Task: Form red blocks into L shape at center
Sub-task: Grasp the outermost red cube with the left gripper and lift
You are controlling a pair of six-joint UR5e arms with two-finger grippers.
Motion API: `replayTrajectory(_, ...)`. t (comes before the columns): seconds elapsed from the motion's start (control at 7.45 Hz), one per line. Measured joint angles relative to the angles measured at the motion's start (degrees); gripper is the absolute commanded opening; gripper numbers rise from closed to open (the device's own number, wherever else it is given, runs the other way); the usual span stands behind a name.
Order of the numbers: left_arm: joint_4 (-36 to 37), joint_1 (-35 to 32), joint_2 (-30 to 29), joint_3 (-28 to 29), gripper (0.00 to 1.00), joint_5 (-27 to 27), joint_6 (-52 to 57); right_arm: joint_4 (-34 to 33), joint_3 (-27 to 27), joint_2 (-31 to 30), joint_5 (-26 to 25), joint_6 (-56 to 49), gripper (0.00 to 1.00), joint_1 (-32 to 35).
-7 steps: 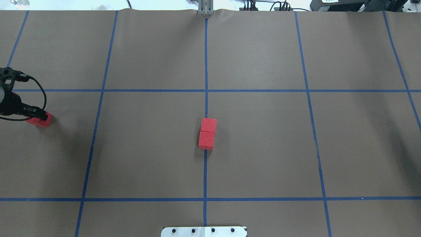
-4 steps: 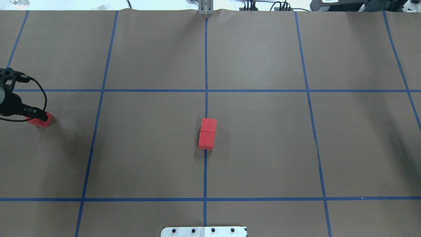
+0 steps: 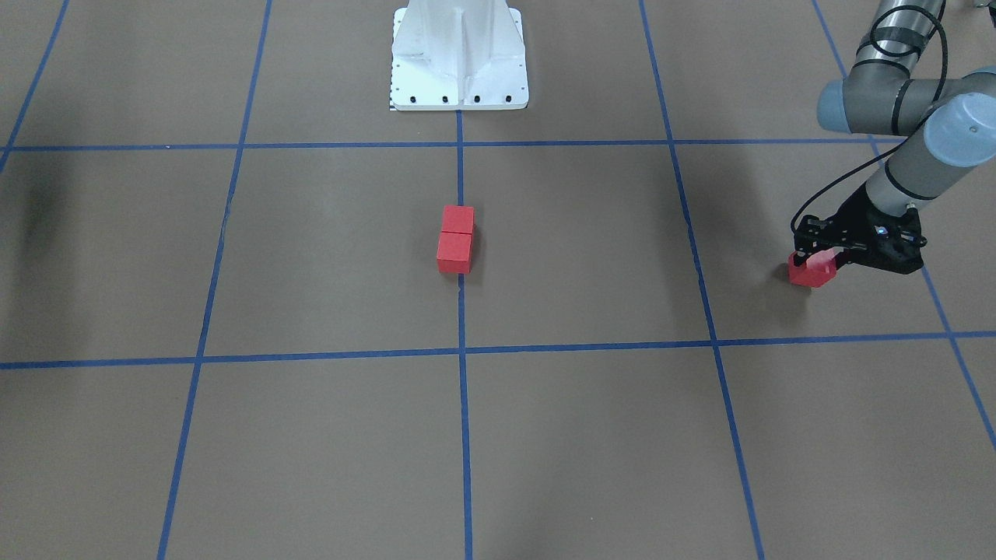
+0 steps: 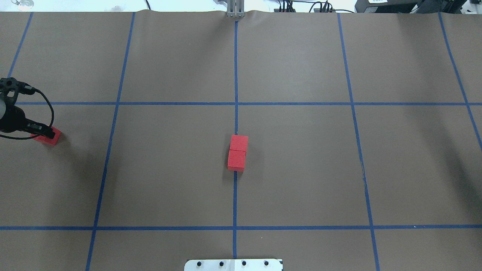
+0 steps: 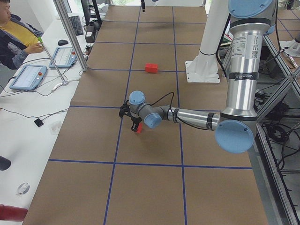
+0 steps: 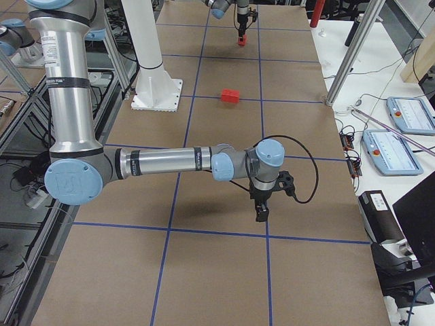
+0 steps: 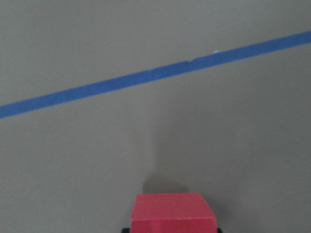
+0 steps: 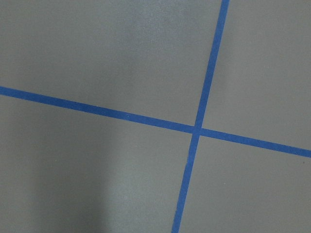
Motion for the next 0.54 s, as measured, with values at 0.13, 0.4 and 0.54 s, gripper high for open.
replayTrajectory(0.13, 0.0, 0.2, -3.8, -0.1, 0.00, 0.4, 0.0, 0.0, -0.1, 0.0, 0.0, 0.1, 1.00, 0.0)
replayTrajectory(0.4, 0.0, 1.1, -14.1, 0.1, 0.00, 0.7, -0.1, 0.0, -0.2, 0.0, 0.0, 0.1, 1.00, 0.0)
replayTrajectory(0.54, 0.4, 3.1, -19.0, 0.3, 0.00, 0.5, -0.5, 0.0, -0.2, 0.0, 0.0, 0.1, 1.00, 0.0)
